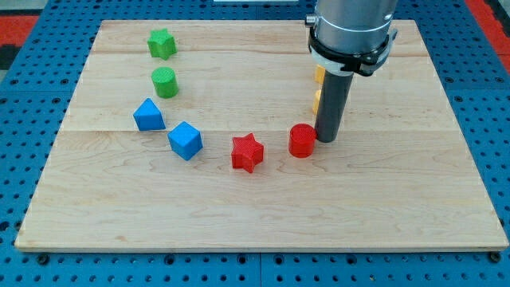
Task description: Point your arm towards center left side of board
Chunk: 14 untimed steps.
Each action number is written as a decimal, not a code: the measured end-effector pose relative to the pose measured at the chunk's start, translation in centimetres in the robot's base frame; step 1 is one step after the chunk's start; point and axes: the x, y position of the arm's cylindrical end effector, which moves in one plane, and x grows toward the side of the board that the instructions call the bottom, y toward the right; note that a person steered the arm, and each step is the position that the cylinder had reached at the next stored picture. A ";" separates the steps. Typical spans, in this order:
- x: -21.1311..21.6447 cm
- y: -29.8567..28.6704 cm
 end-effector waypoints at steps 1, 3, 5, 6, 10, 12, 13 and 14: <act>1.7 1.2; 9.8 -4.2; 9.5 -4.4; 10.4 0.8; 10.4 5.4; 10.8 2.0; 14.6 -4.1; 13.7 -15.2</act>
